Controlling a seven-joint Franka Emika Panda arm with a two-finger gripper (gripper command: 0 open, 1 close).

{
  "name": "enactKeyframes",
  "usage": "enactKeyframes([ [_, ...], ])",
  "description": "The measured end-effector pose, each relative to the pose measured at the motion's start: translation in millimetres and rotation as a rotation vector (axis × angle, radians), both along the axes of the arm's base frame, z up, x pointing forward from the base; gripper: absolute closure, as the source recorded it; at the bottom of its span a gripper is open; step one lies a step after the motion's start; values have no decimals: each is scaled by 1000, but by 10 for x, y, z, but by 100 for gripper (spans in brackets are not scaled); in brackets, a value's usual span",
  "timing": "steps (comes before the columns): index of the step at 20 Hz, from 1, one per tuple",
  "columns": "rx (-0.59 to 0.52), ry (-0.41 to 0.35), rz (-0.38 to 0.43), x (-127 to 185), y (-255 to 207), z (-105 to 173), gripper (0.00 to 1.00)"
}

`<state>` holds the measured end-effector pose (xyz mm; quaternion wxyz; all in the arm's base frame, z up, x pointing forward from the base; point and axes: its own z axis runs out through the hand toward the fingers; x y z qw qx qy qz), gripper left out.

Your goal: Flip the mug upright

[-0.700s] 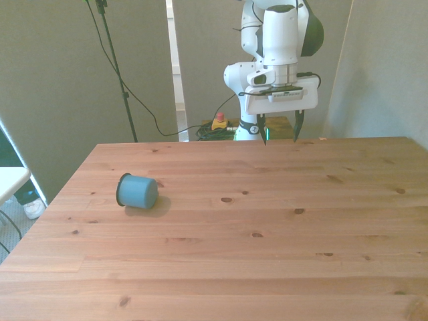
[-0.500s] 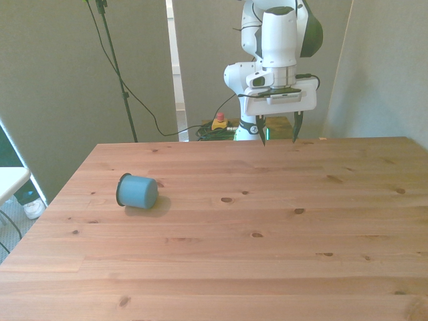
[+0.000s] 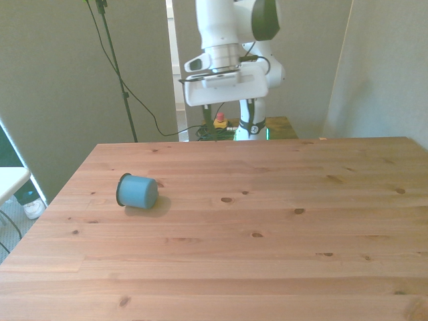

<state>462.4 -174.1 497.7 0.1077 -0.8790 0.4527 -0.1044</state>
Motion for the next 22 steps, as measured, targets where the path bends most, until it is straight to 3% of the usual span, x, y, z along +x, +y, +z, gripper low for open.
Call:
enactKeyframes([
  [3,35,5,-42,121,-611,35,0],
  [6,49,3,-26,157,-699,20,0],
  [9,58,-17,-36,206,-1126,13,0],
  [15,85,-50,-66,122,-2085,226,0],
  [21,161,-40,-63,366,-2700,-174,0],
  [22,165,-36,-55,448,-2769,-127,0],
])
